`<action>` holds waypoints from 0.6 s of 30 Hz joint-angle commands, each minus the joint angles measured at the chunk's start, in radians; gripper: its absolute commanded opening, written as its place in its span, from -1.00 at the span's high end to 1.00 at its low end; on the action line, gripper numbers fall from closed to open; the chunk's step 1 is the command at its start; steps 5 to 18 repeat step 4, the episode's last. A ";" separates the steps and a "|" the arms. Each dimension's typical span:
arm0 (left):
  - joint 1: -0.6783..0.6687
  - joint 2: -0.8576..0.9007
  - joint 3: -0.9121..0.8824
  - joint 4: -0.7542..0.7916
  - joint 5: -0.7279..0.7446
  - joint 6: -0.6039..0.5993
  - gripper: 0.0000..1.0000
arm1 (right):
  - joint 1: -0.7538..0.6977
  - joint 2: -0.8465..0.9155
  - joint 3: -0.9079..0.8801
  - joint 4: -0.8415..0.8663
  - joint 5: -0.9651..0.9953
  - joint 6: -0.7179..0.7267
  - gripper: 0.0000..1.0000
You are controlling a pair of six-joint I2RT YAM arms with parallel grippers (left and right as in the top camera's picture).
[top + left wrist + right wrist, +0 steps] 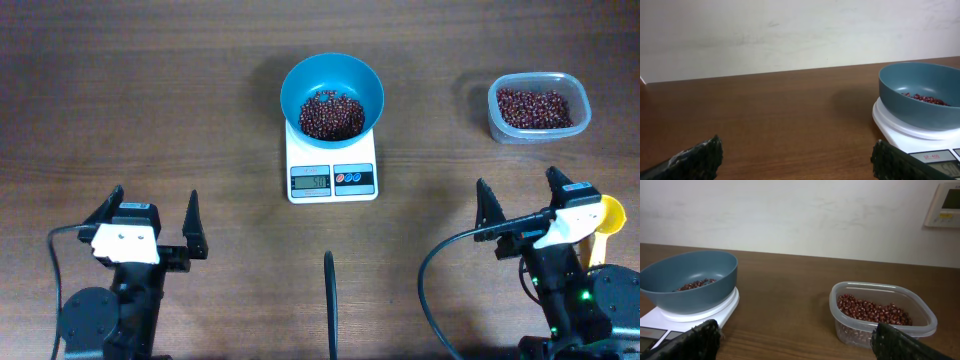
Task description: Scoop item into bowl and weigh 50g on scale
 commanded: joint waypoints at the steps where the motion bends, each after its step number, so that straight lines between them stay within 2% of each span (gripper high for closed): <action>1: 0.005 -0.009 -0.006 -0.004 -0.010 -0.013 -0.98 | 0.009 -0.007 -0.005 -0.006 -0.006 0.004 -0.97; 18: 0.005 -0.009 -0.006 -0.003 -0.010 -0.013 -0.97 | 0.009 -0.007 -0.005 -0.006 -0.006 0.004 -0.97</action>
